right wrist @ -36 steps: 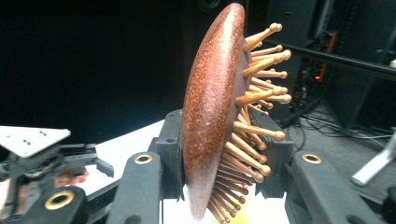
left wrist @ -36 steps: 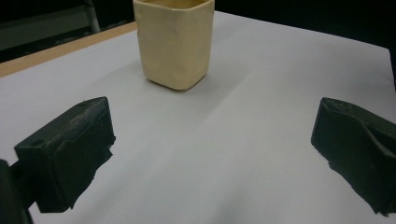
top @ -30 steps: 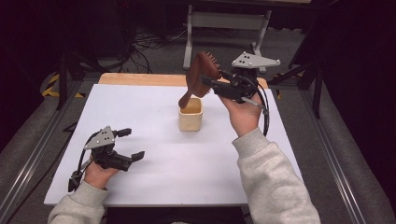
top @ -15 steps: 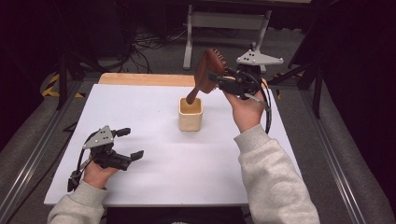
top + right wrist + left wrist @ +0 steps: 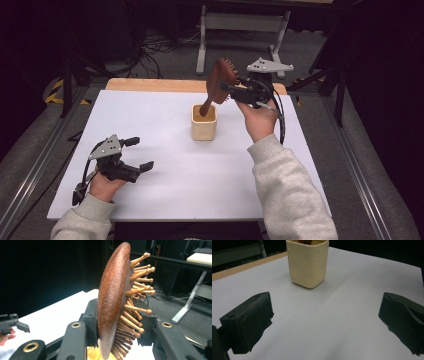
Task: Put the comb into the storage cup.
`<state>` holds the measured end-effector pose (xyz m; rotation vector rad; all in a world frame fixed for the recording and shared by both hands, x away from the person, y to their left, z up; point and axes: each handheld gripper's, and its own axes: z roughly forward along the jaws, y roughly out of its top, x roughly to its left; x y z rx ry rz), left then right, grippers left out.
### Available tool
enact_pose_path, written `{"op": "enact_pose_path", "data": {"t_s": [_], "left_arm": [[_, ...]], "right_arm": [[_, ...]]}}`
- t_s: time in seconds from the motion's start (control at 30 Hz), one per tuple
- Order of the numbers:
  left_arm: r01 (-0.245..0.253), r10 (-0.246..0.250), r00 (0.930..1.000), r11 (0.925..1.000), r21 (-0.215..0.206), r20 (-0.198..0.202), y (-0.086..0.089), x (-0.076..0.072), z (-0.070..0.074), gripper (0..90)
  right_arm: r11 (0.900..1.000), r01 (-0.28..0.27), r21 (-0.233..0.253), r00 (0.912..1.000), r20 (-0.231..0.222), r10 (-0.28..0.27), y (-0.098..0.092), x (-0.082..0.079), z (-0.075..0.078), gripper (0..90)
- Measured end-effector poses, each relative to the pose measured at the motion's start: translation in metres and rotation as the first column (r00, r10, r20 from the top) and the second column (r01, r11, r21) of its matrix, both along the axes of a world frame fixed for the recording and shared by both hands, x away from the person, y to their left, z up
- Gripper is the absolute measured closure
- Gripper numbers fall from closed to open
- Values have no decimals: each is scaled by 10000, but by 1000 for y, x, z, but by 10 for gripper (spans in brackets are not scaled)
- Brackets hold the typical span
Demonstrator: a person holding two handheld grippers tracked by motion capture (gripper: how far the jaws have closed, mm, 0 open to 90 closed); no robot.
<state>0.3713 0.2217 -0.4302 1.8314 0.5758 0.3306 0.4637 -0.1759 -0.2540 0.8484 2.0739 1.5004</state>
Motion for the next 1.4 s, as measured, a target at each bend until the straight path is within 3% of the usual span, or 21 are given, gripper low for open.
{"op": "enact_pose_path", "data": {"t_s": [0.67, 1.4], "left_arm": [[113, -112, 9999, 9999, 128, -94, -2, 0, -1, 4], [78, -77, 9999, 9998, 170, -86, -2, 1, -1, 5]], "right_arm": [[9999, -156, 41, 9924, -1220, 160, 7, 22, -35, 600], [9988, -473, -157, 9758, -2144, 428, 14, 30, -54, 571]]}}
